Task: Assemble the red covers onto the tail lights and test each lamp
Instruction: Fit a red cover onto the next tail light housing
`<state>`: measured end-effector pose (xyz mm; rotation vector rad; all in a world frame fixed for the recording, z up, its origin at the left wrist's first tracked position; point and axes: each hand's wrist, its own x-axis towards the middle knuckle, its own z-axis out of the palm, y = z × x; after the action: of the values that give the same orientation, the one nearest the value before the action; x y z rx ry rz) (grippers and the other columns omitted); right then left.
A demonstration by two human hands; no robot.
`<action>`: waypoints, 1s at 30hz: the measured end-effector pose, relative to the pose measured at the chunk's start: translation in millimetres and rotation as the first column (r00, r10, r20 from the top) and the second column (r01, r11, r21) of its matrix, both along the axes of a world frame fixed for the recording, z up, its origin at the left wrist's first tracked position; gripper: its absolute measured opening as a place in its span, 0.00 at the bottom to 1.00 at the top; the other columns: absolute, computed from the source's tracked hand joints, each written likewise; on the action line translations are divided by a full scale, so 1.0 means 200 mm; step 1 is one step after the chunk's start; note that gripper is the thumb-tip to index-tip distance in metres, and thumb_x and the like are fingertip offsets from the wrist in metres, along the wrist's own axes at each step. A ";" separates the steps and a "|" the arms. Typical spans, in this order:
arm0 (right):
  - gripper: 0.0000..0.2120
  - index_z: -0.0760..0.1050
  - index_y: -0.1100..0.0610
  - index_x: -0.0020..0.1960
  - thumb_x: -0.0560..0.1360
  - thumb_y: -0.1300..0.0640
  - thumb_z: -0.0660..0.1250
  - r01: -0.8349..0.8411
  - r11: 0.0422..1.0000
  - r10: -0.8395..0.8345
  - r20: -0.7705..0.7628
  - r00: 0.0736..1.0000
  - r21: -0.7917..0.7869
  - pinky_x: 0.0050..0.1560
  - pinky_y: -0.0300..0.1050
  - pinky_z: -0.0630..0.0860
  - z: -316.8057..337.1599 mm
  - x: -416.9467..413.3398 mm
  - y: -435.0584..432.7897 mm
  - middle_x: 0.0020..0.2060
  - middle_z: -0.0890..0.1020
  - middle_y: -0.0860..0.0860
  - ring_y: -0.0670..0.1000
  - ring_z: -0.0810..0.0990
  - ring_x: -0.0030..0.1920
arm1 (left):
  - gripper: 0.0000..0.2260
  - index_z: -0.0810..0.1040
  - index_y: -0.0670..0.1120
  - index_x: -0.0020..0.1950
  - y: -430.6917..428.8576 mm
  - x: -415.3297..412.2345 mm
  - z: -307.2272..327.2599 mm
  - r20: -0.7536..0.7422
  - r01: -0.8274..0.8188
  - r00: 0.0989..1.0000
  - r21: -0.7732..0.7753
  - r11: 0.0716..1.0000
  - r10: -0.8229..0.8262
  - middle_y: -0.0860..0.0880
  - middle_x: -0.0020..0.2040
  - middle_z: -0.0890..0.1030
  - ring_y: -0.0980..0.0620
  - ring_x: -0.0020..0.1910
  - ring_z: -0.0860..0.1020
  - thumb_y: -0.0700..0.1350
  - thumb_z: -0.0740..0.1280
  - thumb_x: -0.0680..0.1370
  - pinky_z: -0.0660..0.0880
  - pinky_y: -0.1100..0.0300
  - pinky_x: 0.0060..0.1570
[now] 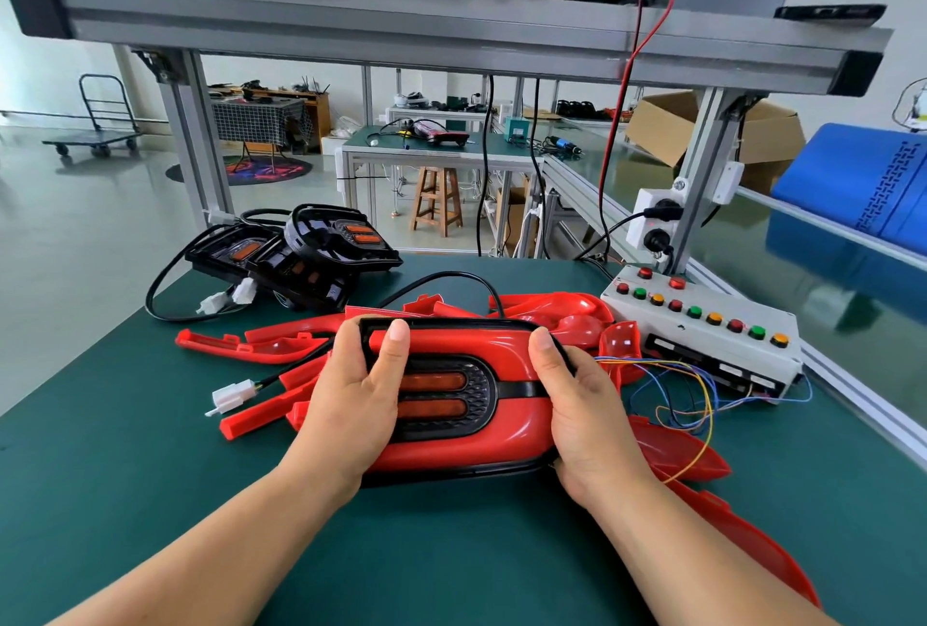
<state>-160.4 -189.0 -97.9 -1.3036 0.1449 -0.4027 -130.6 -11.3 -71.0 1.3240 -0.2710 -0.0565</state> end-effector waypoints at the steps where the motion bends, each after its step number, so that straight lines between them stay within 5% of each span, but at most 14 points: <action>1: 0.27 0.80 0.59 0.52 0.65 0.37 0.73 0.001 1.000 -0.001 -0.002 1.000 0.001 0.55 0.65 0.79 0.00 0.00 0.00 0.48 0.85 0.58 0.61 0.84 0.52 | 0.13 0.71 0.47 0.54 0.00 0.00 0.00 -0.003 -0.003 1.000 -0.001 1.000 0.003 0.43 0.46 0.85 0.41 0.42 0.85 0.56 0.61 0.78 0.81 0.50 0.34; 13: 0.32 0.79 0.60 0.54 0.60 0.38 0.76 0.002 1.000 -0.002 -0.006 1.000 0.001 0.56 0.66 0.78 0.00 0.00 0.01 0.50 0.85 0.60 0.63 0.83 0.54 | 0.09 0.72 0.49 0.53 0.01 0.01 -0.01 0.003 0.001 1.000 -0.014 1.000 -0.001 0.42 0.46 0.85 0.40 0.43 0.85 0.53 0.60 0.81 0.81 0.48 0.35; 22: 0.26 0.82 0.56 0.47 0.61 0.36 0.78 0.035 0.999 -0.035 -0.023 0.999 0.028 0.54 0.67 0.79 0.01 0.00 0.02 0.48 0.84 0.62 0.60 0.83 0.48 | 0.05 0.73 0.50 0.51 0.00 0.01 0.00 0.002 -0.027 1.000 -0.063 0.998 0.027 0.41 0.45 0.85 0.39 0.41 0.84 0.50 0.61 0.82 0.81 0.47 0.33; 30: 0.35 0.80 0.60 0.53 0.60 0.32 0.76 0.041 0.999 -0.041 -0.053 0.998 -0.013 0.55 0.67 0.78 0.00 0.01 0.02 0.49 0.85 0.61 0.64 0.83 0.53 | 0.10 0.69 0.48 0.56 -0.01 0.03 0.01 -0.049 0.007 0.999 0.044 0.999 -0.004 0.42 0.44 0.85 0.39 0.41 0.85 0.53 0.59 0.82 0.81 0.48 0.34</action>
<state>-159.3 -185.7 -97.0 -1.3249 0.2147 -0.4044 -124.7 -12.8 -69.7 1.3641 -0.2328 -0.1002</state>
